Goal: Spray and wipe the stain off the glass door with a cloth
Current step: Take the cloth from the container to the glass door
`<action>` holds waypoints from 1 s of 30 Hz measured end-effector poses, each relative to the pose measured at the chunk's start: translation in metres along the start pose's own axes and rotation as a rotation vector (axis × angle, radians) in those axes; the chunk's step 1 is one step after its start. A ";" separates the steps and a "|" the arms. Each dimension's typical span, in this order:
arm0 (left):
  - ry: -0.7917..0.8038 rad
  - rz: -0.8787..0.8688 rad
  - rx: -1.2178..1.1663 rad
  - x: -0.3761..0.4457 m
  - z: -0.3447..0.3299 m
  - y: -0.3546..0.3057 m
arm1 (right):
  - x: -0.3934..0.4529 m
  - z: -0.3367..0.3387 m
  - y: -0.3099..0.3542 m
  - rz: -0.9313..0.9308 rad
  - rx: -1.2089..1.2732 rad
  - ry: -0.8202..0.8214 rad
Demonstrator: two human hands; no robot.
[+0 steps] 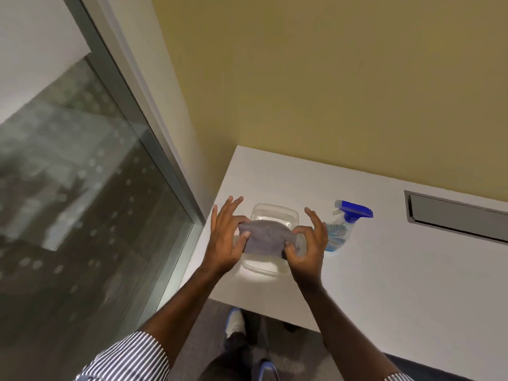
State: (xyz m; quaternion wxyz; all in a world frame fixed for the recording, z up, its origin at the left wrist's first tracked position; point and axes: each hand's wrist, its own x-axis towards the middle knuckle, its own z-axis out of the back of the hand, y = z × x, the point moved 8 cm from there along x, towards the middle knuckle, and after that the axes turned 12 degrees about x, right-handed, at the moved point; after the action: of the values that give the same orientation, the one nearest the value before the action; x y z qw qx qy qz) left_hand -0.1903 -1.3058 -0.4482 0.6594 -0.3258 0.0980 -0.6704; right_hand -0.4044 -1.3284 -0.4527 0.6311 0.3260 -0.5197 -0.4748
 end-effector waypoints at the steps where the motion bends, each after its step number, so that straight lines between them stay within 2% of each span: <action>1: -0.033 -0.014 0.006 -0.005 0.012 -0.006 | 0.001 0.000 0.010 0.018 0.030 0.020; 5: -0.192 -0.053 0.033 -0.032 0.064 -0.024 | 0.004 0.000 0.061 0.164 0.131 0.075; 9: -0.325 0.013 0.064 -0.067 0.113 -0.035 | -0.002 -0.015 0.100 0.261 0.196 0.173; 15: -0.437 0.155 0.031 -0.141 0.173 -0.028 | -0.037 -0.068 0.144 0.286 0.340 0.370; 22: -0.615 0.400 0.144 -0.267 0.242 -0.011 | -0.117 -0.142 0.197 0.305 0.524 0.647; 30: -0.883 0.639 0.298 -0.454 0.320 -0.039 | -0.266 -0.196 0.299 0.391 0.762 0.973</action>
State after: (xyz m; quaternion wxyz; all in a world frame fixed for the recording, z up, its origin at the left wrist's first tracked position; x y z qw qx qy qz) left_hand -0.0784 -0.7761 -0.3200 0.8469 -0.4328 -0.1890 -0.2442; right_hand -0.1393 -0.9946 -0.3226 0.7092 0.6045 -0.3563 0.0686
